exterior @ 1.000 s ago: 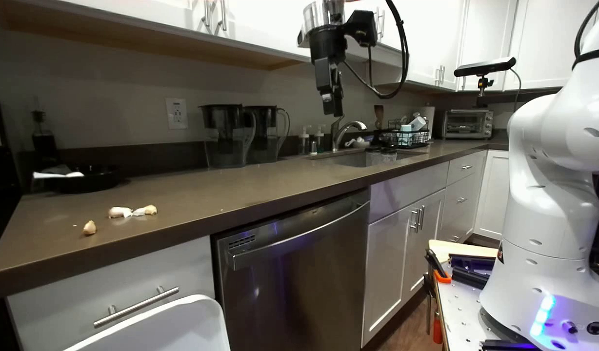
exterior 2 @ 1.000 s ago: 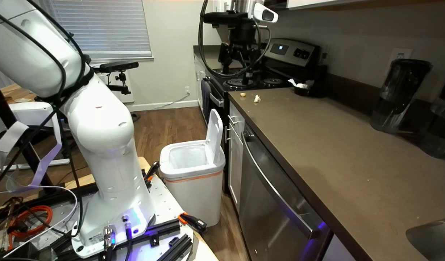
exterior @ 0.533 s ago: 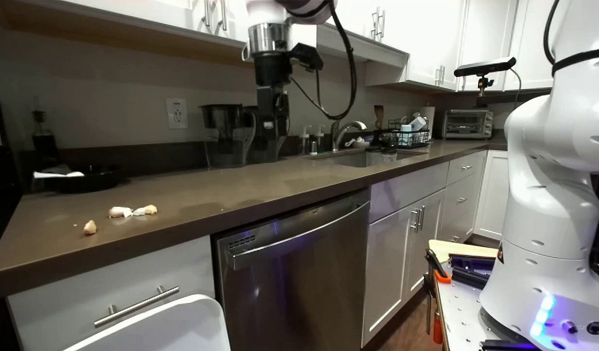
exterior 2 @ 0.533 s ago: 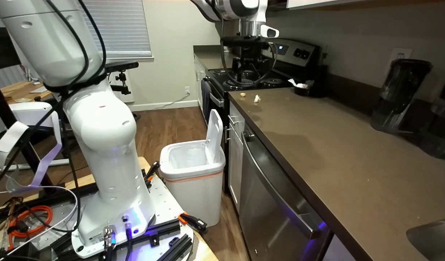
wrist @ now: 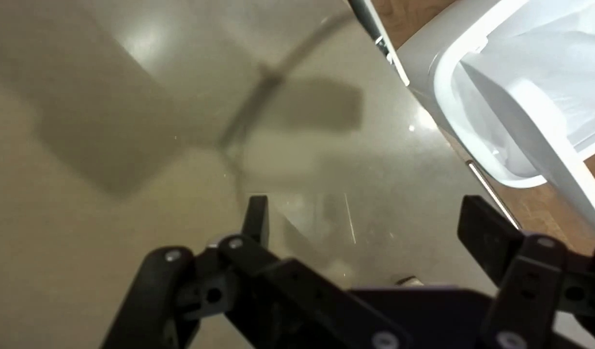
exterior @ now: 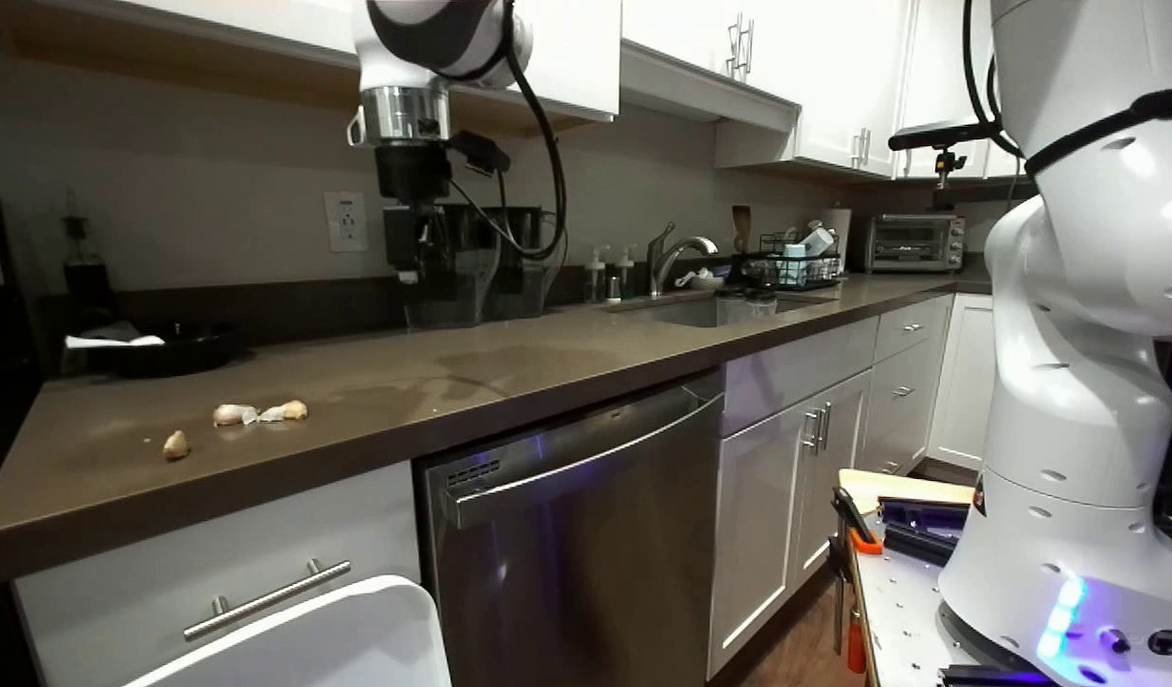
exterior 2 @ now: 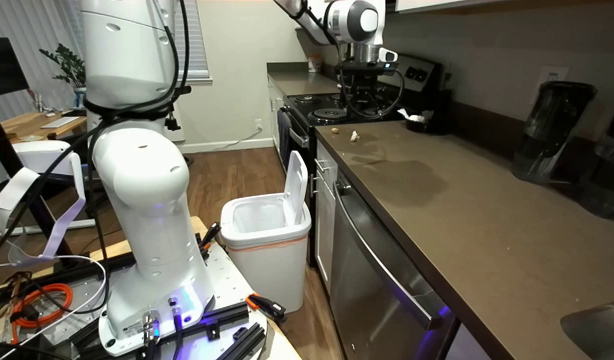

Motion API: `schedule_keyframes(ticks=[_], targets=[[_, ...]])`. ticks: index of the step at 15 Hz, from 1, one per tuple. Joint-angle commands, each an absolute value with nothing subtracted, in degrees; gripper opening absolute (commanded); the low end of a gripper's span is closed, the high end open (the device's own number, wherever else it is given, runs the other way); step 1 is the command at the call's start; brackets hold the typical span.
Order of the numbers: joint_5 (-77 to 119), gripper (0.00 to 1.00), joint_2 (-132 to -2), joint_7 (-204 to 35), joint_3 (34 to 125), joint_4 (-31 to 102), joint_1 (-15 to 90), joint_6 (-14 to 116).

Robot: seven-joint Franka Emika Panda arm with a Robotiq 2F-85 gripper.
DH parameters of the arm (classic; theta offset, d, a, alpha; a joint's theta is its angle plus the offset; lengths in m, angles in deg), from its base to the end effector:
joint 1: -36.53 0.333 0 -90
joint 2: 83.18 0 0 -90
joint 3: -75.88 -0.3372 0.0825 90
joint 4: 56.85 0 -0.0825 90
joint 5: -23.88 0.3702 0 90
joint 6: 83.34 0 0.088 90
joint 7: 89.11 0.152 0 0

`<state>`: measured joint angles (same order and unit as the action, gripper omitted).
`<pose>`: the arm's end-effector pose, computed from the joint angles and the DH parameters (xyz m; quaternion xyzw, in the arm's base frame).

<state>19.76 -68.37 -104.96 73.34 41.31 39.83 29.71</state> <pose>0.6250 0.0544 0.4178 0.9792 0.2011 -0.0015 0.0274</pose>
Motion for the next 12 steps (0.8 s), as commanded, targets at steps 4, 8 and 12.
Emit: schedule_keyframes(ticks=[4,8,12], targets=[[20.4,1.00,-55.5,-113.1,70.5,26.5,39.4,32.4],[21.7,1.00,-49.1,-111.4,68.7,20.3,40.0,35.3],[23.1,1.00,-43.3,-108.2,67.9,14.6,41.1,35.4]])
